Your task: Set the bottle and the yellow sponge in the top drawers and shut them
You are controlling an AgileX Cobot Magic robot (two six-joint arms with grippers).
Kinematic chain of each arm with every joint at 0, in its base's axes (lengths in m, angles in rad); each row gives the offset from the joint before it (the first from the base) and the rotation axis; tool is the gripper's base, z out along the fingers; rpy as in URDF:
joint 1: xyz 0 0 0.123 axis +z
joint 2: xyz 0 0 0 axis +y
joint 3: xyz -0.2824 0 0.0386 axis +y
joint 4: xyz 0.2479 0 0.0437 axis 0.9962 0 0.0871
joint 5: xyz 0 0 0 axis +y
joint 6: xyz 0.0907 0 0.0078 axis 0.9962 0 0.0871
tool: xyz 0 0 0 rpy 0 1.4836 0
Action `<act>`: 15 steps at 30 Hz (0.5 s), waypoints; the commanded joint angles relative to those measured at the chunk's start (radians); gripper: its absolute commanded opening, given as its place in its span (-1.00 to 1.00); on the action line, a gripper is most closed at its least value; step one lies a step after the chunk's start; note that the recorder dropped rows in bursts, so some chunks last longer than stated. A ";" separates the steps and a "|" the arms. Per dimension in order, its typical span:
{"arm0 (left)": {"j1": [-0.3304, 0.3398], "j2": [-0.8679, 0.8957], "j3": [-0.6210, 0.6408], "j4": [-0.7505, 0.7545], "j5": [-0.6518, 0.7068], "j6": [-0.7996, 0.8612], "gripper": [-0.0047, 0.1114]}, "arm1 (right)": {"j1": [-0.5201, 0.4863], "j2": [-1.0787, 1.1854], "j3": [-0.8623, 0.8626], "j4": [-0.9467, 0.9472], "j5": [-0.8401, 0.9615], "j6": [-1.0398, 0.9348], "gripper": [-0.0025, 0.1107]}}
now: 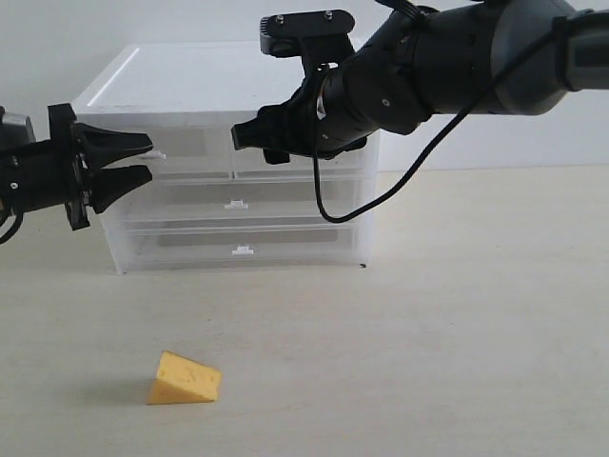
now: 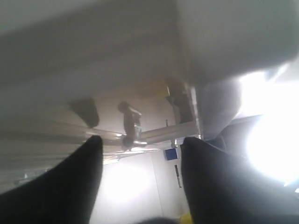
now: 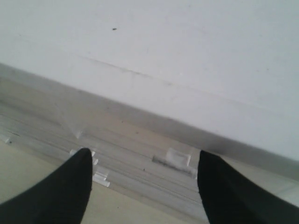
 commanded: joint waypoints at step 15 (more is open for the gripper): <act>-0.020 0.000 -0.006 -0.069 -0.025 0.052 -0.69 | -0.009 -0.006 -0.007 -0.028 -0.029 -0.012 0.09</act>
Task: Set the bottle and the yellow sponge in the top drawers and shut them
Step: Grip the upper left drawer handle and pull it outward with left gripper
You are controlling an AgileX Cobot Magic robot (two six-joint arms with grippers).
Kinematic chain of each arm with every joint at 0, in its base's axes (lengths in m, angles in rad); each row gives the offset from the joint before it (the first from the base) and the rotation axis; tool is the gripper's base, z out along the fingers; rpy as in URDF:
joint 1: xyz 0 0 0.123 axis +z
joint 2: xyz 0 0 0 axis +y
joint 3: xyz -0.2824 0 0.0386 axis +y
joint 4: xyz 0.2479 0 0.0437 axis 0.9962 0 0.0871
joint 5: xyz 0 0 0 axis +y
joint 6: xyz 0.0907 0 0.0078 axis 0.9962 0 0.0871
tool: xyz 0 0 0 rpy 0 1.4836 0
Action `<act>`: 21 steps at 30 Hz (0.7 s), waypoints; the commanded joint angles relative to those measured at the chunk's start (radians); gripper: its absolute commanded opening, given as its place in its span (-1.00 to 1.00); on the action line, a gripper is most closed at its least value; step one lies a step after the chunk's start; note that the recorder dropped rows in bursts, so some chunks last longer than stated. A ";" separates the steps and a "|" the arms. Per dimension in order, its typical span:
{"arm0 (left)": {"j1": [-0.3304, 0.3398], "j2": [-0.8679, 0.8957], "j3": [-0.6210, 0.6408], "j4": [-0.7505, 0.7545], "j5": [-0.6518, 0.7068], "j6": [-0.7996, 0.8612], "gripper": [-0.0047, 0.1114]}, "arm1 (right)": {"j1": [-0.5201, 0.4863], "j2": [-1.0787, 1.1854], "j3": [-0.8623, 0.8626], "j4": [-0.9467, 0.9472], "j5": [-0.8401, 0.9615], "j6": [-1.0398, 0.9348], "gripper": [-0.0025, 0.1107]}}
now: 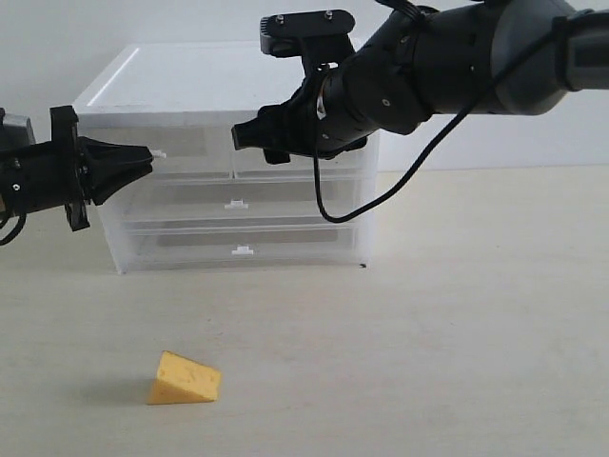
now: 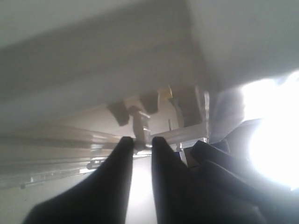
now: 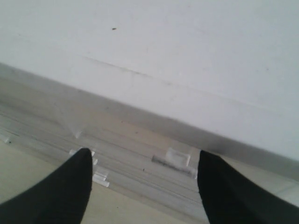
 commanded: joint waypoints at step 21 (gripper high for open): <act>-0.017 -0.002 -0.002 0.049 -0.039 0.100 -0.85 | -0.009 -0.006 -0.007 -0.030 -0.048 -0.012 0.09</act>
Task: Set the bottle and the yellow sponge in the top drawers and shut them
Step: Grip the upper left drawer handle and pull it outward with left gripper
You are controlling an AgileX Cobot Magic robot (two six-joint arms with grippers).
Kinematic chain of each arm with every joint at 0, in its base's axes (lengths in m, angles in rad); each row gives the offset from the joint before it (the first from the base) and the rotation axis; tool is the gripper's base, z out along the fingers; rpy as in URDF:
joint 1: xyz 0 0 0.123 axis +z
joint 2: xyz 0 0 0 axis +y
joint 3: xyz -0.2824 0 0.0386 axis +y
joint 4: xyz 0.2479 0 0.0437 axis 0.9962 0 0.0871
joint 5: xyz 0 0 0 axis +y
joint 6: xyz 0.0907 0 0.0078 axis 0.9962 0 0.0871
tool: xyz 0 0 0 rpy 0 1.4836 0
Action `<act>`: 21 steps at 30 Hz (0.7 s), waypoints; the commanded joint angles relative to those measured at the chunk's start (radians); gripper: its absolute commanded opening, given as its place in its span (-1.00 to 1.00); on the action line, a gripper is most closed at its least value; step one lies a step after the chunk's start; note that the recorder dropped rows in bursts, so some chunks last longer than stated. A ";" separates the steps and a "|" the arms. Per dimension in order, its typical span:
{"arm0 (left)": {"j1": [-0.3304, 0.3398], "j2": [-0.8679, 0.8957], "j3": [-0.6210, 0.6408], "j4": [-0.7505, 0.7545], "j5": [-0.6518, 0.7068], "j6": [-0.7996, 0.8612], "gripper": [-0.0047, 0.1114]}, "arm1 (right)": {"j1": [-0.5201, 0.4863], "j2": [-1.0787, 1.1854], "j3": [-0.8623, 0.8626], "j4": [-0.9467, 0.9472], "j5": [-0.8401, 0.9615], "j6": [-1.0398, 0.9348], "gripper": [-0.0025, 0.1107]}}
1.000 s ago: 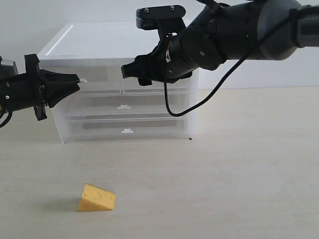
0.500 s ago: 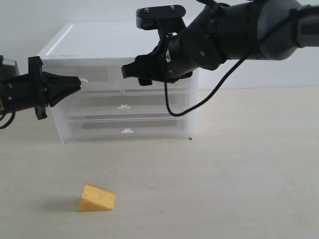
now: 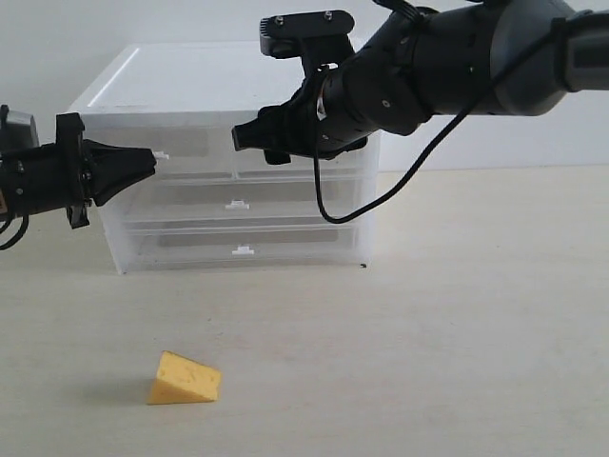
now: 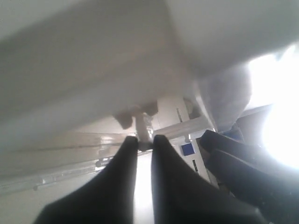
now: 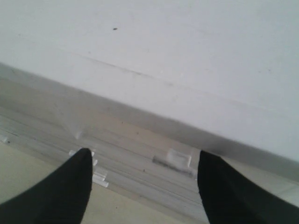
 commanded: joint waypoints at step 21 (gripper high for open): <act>-0.012 -0.189 0.298 0.054 -0.046 0.172 -0.85 | -0.009 -0.006 -0.007 -0.057 -0.082 0.001 0.09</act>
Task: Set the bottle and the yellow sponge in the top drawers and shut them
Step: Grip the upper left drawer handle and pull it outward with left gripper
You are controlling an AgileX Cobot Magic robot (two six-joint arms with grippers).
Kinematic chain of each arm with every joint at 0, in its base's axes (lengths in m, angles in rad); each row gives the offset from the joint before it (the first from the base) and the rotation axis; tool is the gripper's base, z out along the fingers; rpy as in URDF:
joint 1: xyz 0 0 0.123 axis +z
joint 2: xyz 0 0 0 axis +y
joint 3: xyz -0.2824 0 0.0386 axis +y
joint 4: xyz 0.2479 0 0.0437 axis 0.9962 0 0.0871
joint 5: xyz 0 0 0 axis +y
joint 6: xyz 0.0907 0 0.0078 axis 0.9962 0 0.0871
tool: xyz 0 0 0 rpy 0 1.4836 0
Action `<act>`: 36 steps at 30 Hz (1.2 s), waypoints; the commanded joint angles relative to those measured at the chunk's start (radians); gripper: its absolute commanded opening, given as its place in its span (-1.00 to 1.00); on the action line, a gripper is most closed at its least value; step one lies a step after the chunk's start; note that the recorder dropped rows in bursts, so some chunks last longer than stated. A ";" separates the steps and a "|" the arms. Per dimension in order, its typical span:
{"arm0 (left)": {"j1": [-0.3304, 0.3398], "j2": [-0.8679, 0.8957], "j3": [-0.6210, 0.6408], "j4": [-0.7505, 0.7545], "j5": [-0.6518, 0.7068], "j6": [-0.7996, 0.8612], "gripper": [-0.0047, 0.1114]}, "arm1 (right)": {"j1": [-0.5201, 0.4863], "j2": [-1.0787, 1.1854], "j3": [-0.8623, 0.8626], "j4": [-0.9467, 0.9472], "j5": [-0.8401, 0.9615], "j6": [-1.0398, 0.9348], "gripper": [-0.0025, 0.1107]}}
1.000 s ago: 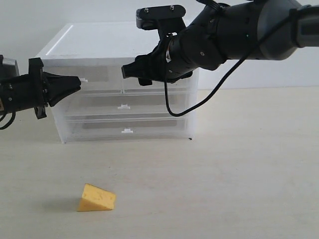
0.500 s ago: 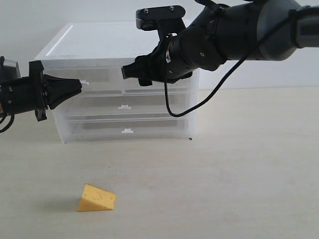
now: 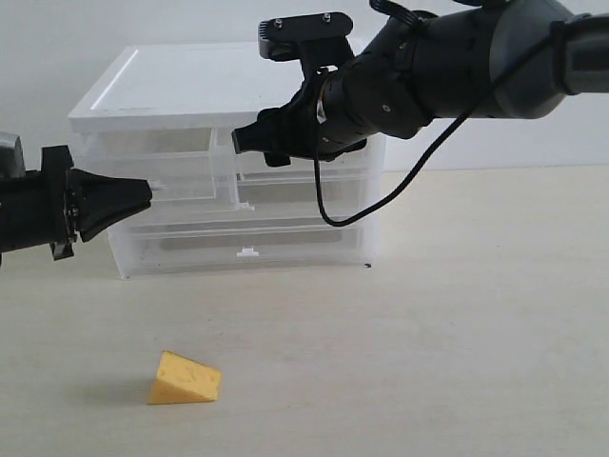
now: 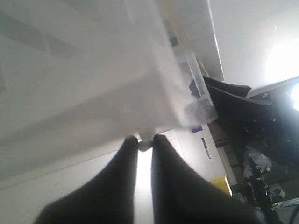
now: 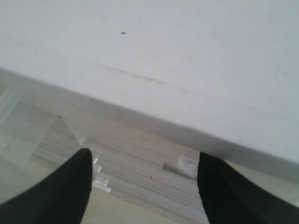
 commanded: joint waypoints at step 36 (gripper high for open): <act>-0.012 -0.027 0.179 -0.018 -0.042 0.147 -0.05 | -0.009 -0.046 -0.012 0.083 0.092 -0.118 0.09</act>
